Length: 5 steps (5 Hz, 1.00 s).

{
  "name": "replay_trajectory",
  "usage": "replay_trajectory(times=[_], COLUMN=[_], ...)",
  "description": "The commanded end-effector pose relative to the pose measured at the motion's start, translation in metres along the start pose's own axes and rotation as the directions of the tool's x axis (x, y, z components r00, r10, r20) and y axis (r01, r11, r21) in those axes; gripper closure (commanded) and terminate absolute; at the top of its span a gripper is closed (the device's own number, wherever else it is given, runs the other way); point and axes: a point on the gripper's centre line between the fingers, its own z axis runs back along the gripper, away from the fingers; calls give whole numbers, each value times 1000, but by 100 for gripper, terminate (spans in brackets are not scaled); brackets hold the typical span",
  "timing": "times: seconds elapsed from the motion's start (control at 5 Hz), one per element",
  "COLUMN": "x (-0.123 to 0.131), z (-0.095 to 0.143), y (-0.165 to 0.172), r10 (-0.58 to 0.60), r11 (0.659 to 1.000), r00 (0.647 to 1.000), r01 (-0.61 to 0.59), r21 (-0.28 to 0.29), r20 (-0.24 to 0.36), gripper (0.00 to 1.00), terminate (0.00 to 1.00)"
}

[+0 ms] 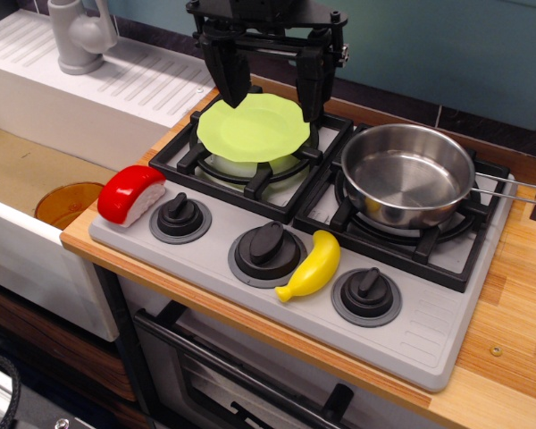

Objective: End effector reaching banana

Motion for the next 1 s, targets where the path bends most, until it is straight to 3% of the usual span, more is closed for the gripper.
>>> replay_trajectory(times=[0.0, 0.2, 0.4, 0.6, 0.8], x=[0, -10, -19, -30, -41], z=[0, -4, -12, -18, -33], y=[0, -7, -18, -27, -30], r10=[0, 30, 44, 50, 35], r11=[1000, 999, 999, 999, 999], r00=[1000, 999, 999, 999, 999], r01=[0, -29, -44, -50, -35], r21=[0, 18, -6, 11, -5], r20=[0, -18, 19, 16, 34], gripper=[0, 0, 0, 0, 0], terminate=[0, 0, 0, 0, 0])
